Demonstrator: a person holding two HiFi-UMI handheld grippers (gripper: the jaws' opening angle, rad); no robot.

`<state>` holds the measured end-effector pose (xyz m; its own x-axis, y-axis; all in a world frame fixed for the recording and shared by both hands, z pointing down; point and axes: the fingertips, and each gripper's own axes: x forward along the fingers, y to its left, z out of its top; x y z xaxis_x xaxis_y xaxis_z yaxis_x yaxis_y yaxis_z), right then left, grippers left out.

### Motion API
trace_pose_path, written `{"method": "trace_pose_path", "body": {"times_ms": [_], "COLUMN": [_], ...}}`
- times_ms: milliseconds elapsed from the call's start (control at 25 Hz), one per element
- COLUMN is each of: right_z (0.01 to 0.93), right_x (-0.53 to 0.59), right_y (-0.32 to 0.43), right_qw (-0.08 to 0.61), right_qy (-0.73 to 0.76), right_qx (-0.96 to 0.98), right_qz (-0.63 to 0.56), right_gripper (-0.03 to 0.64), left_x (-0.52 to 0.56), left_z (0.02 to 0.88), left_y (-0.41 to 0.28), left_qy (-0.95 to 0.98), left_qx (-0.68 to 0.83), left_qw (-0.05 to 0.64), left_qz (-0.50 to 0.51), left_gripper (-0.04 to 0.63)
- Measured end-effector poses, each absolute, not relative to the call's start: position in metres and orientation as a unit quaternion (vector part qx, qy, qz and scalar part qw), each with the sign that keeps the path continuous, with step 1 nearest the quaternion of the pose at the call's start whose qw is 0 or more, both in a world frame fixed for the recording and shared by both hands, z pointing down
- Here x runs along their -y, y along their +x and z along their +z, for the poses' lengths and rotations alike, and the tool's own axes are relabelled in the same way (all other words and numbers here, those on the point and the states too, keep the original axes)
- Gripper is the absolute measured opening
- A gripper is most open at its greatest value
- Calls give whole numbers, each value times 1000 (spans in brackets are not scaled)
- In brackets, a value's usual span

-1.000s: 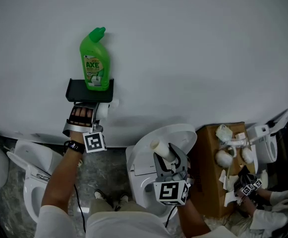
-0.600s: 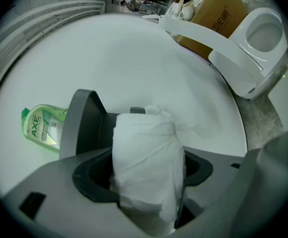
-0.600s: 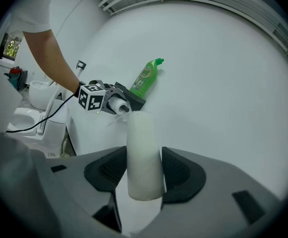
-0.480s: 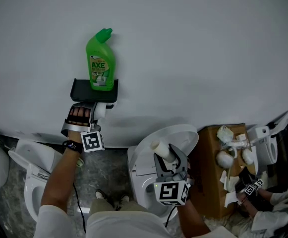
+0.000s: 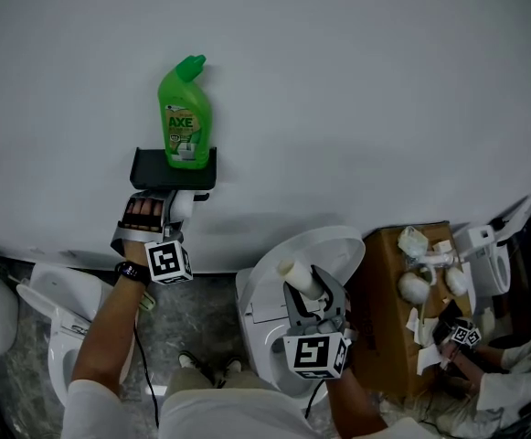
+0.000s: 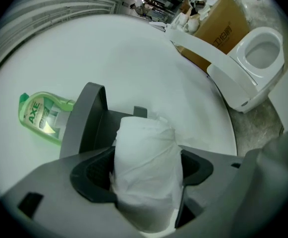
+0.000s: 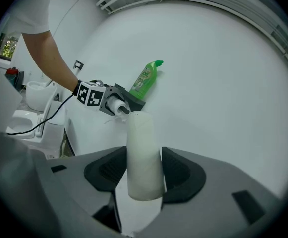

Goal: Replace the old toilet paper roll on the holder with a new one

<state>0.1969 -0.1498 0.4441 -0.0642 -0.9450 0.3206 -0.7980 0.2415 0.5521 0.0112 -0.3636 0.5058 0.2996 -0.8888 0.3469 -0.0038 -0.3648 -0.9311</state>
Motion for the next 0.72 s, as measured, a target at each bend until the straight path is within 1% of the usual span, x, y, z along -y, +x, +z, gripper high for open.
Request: {"method": "trace_pose_path", "body": {"times_ms": [160, 320, 720], "right_z": [445, 446, 436], "right_x": [147, 152, 160], "right_y": [194, 185, 147], "right_qw": [320, 319, 307], "right_qy": [610, 607, 591], "right_qx": [717, 720, 737], "right_qz": [-107, -106, -119], "right_gripper": [213, 213, 213], "left_x": [350, 337, 311], "left_z": [506, 502, 485], "left_y": [15, 12, -20], "left_qy": [-695, -709, -731], "left_qx": [-320, -322, -351], "left_qw": [431, 425, 396], "left_qz": [-478, -461, -432], "left_gripper": [368, 371, 371]}}
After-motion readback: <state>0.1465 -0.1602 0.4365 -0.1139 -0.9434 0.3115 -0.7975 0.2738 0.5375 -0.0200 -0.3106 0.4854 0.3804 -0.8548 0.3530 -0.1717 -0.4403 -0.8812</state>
